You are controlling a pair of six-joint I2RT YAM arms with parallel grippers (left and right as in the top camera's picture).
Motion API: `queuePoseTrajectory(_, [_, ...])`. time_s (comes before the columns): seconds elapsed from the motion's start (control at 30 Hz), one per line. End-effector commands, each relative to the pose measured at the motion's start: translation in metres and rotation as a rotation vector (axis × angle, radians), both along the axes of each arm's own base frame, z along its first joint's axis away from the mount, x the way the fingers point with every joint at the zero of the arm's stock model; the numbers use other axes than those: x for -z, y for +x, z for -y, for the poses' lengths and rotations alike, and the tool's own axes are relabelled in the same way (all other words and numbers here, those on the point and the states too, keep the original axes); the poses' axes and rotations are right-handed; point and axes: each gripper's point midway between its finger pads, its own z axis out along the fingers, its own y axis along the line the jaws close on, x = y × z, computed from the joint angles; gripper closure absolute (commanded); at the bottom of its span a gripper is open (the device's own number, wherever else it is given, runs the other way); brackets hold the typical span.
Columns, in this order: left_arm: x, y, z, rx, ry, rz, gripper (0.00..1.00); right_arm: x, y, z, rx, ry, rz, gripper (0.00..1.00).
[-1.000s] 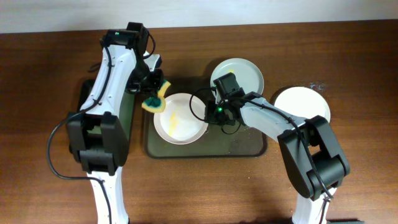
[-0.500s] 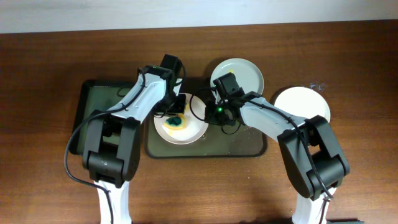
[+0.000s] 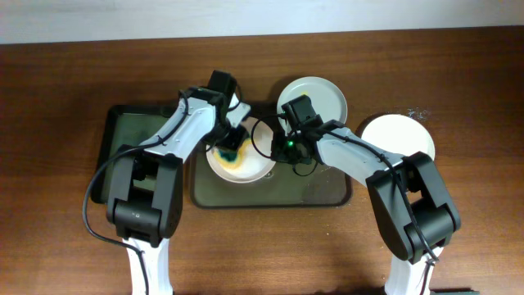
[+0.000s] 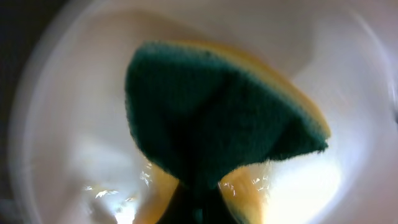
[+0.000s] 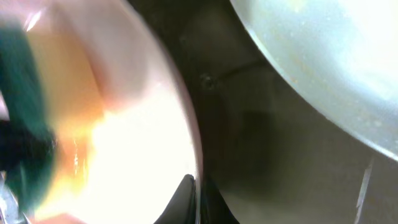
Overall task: Clean dirty plates on tray and stack at the side
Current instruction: 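Scrub the held plate with the sponge in left gripper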
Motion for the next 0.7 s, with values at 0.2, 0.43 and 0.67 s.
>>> queuePoseTrajectory(0.2, [0.005, 0.028, -0.067, -0.426, 0.341, 0.145, 1.00, 0.003, -0.002, -0.004, -0.009, 0.000, -0.014, 0.96])
queuePoseTrajectory(0.43, [-0.013, -0.072, 0.039, 0.235, -0.303, -0.286, 1.00, 0.003, -0.002, -0.004, -0.008, 0.000, -0.014, 0.96])
queuePoseTrajectory(0.67, [-0.002, -0.015, 0.038, 0.032, -0.231, -0.102, 1.00, 0.004, -0.003, -0.004, -0.008, -0.001, -0.017, 0.96])
